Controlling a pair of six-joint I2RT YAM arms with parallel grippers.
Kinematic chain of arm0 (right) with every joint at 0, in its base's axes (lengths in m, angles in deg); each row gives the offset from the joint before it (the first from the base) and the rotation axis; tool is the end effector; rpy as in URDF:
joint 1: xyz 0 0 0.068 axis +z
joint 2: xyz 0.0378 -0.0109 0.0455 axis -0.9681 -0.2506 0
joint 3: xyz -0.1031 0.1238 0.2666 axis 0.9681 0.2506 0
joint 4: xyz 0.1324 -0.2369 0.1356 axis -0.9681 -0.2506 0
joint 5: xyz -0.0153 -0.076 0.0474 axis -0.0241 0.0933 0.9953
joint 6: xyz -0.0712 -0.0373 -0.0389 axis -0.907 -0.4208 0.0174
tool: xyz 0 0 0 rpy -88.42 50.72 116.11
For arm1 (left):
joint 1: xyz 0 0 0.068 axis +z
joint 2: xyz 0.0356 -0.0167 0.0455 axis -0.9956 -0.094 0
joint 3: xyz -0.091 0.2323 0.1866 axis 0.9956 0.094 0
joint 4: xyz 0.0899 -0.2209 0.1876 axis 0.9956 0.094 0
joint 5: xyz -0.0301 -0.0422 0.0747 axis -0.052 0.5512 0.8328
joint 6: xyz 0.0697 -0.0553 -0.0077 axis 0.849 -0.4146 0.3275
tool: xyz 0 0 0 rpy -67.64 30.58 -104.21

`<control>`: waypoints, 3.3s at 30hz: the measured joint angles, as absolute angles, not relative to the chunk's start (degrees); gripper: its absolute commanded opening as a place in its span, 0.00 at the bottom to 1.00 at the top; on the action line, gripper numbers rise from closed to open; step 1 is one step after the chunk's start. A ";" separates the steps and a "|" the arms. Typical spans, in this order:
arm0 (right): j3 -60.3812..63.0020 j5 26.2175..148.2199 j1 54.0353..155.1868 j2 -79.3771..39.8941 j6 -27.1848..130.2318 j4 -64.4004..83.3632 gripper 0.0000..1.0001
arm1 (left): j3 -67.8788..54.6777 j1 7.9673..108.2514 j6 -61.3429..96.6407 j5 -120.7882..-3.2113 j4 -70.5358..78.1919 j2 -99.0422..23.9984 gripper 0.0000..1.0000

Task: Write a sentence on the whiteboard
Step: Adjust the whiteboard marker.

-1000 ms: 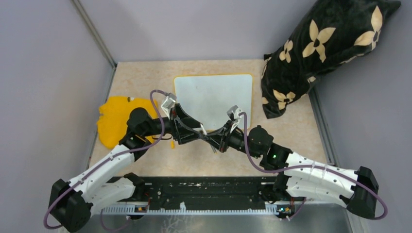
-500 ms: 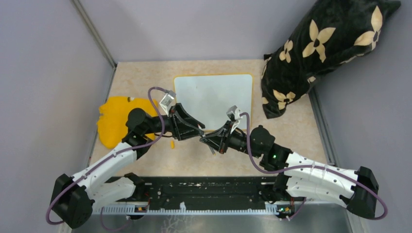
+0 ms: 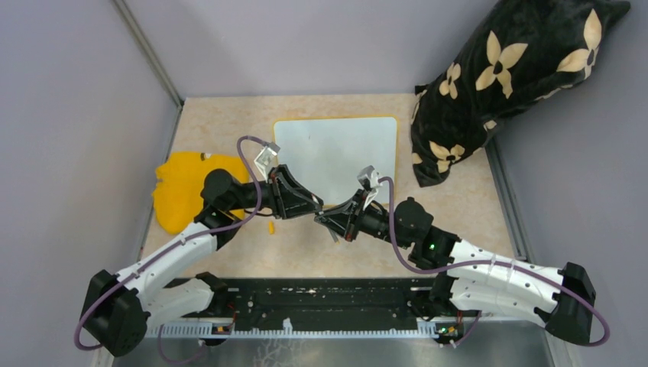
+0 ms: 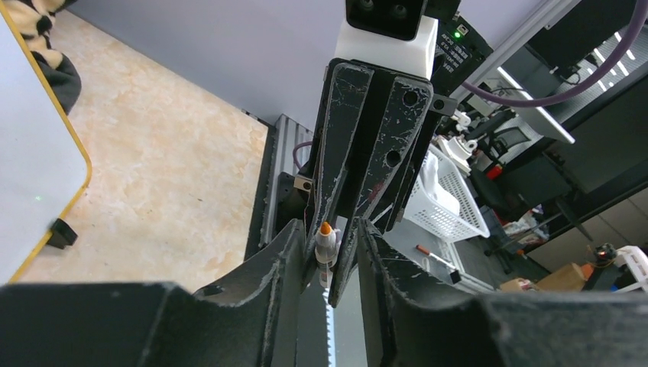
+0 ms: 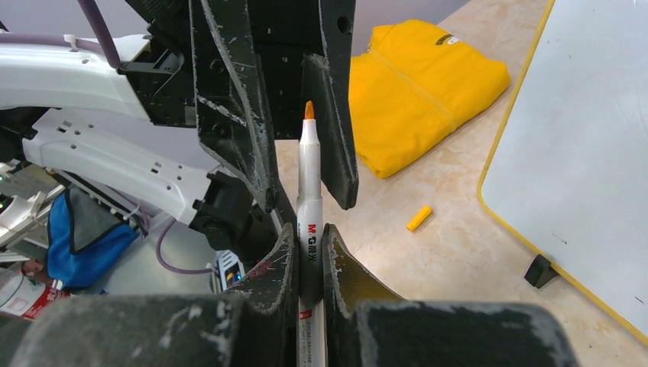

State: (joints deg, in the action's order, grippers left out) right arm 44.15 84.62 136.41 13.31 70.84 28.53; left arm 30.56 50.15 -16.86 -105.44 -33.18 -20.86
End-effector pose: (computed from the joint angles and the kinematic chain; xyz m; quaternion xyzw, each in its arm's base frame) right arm 0.1225 0.2349 0.3298 -0.2357 0.6454 0.5219 0.5056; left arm 0.1875 -0.2045 0.3444 0.2897 0.5778 -0.6644 0.3752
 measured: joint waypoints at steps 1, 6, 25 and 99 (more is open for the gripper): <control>44.15 84.57 136.41 13.31 70.84 28.53 0.00 | 30.56 50.15 -17.03 -105.46 -33.18 -21.01 0.32; 44.15 84.44 136.41 13.31 70.88 28.53 0.00 | 30.56 50.15 -17.58 -105.57 -33.16 -21.23 0.14; 44.15 83.50 136.41 20.72 74.40 27.68 0.62 | 31.09 50.00 -19.72 -90.69 -34.03 -14.30 0.00; 29.98 90.08 127.80 -1.75 99.25 57.60 0.47 | 29.19 50.00 -36.59 -57.27 -38.73 -5.10 0.00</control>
